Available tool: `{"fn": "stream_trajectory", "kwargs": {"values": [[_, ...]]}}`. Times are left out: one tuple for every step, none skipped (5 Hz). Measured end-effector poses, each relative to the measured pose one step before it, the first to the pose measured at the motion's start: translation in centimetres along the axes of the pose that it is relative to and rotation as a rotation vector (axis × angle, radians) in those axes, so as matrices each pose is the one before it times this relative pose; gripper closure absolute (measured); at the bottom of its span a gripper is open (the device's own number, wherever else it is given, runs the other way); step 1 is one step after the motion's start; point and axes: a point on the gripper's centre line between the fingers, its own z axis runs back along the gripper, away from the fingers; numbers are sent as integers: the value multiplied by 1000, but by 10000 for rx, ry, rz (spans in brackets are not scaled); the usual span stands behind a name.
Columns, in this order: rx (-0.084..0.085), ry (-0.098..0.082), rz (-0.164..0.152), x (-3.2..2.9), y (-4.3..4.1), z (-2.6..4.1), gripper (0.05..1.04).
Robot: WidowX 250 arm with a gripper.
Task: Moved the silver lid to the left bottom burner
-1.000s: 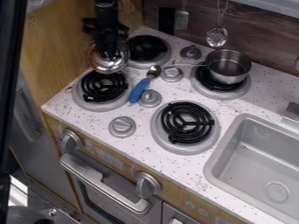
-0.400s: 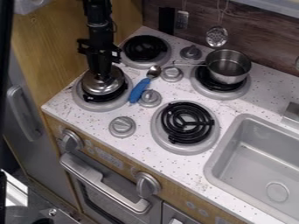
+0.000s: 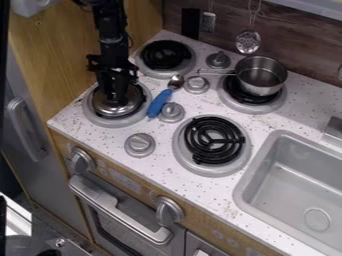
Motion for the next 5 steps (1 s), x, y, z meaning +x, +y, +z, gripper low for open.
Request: {"fn": "stream_trajectory", "kwargs": {"values": [[602, -996, -227, 349, -587, 5009, 188], [-119, -471, -499, -387, -2356, 2327, 84], [58, -99, -456, -1067, -1385, 708, 85], [2, 238, -828, -559, -2379, -796, 85], [262, -14, -454, -393, -1301, -198, 85]]}}
